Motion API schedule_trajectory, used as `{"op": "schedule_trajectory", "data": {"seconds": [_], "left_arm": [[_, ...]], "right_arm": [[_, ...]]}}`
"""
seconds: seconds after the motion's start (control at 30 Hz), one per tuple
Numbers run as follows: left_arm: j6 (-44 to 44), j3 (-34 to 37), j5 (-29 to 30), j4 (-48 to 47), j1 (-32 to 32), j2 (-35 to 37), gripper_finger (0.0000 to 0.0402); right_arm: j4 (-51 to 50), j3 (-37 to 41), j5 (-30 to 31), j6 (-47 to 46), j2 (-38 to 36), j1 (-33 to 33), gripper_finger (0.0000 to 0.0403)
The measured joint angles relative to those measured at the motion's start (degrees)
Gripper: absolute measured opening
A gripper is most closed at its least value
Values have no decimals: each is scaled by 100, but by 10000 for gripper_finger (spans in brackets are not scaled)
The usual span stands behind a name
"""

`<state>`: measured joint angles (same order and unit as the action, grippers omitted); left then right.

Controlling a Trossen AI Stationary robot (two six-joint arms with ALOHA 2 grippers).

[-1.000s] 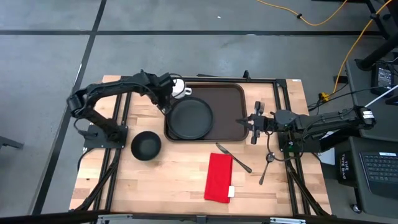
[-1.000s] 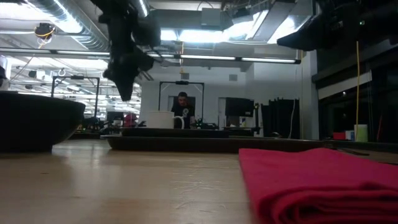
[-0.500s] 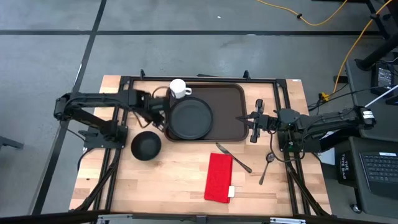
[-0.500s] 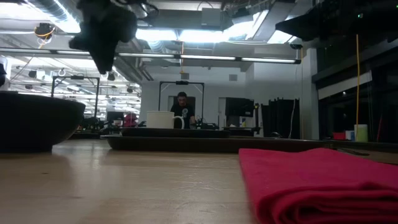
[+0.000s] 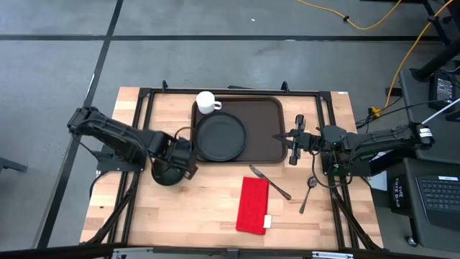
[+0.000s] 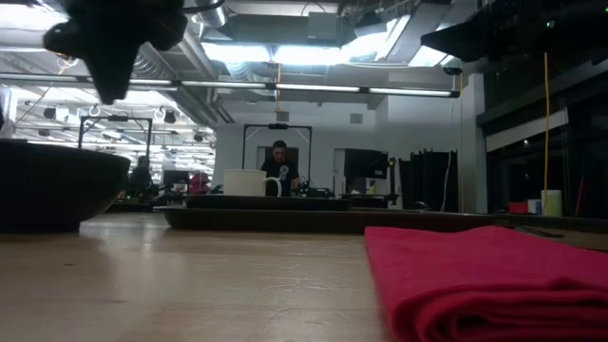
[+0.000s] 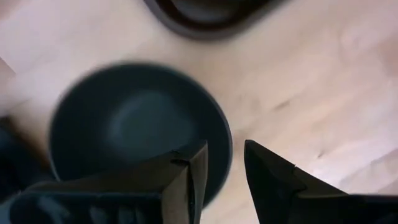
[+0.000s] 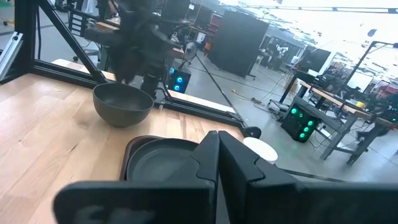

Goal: Set up tray
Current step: Put the black bowl on the black plate

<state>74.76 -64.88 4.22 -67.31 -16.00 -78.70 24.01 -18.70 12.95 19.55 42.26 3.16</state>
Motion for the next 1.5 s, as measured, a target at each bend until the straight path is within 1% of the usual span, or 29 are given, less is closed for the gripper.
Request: {"op": "schedule_trajectory", "data": {"seconds": [0.17,0.27,0.4,0.63,0.77,1.03,1.2,1.5], "left_arm": [[14,0,-34,27,-248,-336,97],[7,0,-41,32,-332,-564,97],[-26,0,-196,50,-357,-840,97],[-547,0,-230,473,-355,-1157,97],[-699,0,-223,710,-353,-1196,97],[-703,0,-49,693,-353,-1210,97],[-705,0,-248,711,-353,-1210,97],[-1020,0,-253,710,-352,-1210,97]], "right_arm": [[16,0,0,-7,0,0,13],[22,0,0,-42,2,0,13],[22,0,0,-44,0,0,13],[22,0,0,-44,0,0,13],[21,0,0,-44,0,0,13],[19,0,0,-126,2,1,13],[17,0,0,-129,2,0,13],[17,0,-2,-129,2,0,13]]}}
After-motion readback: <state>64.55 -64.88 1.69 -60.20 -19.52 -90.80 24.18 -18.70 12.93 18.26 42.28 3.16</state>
